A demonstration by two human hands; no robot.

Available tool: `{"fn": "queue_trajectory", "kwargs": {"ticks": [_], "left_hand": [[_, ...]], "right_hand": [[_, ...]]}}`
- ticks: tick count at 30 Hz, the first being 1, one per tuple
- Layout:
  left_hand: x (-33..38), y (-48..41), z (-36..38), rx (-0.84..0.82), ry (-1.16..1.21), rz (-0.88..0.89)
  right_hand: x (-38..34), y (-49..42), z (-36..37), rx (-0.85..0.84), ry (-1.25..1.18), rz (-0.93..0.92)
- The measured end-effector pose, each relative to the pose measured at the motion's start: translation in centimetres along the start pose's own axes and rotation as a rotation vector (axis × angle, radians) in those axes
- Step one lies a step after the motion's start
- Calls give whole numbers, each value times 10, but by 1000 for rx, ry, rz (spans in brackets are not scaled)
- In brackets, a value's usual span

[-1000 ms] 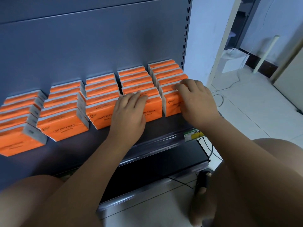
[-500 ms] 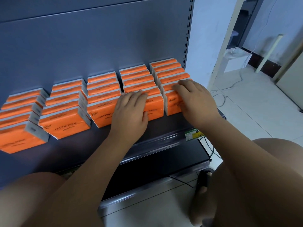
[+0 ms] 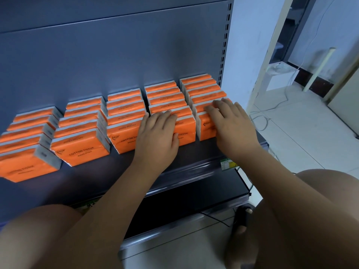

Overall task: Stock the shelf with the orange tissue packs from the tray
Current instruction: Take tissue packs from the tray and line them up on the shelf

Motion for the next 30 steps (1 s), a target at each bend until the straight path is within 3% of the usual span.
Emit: {"fn": "queue_trajectory", "kwargs": {"ticks": [7, 19, 30], "left_hand": [[5, 2, -7, 51, 6, -11], [-13, 47, -71, 173, -124, -303], [-65, 178, -170, 203, -392, -631]], "right_hand": [[-27, 10, -7, 81, -160, -9], [-87, 13, -30, 117, -509, 25], [-236, 27, -80, 27, -762, -234]]}}
Point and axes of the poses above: each hand's wrist, its own y-axis away from the middle knuckle, its own z-axis out of the palm, x = y × z, the point moved 1 cm from there along -y, towards the middle knuckle, and after that the axes turned 1 degree about z, right-handed, at the moved point
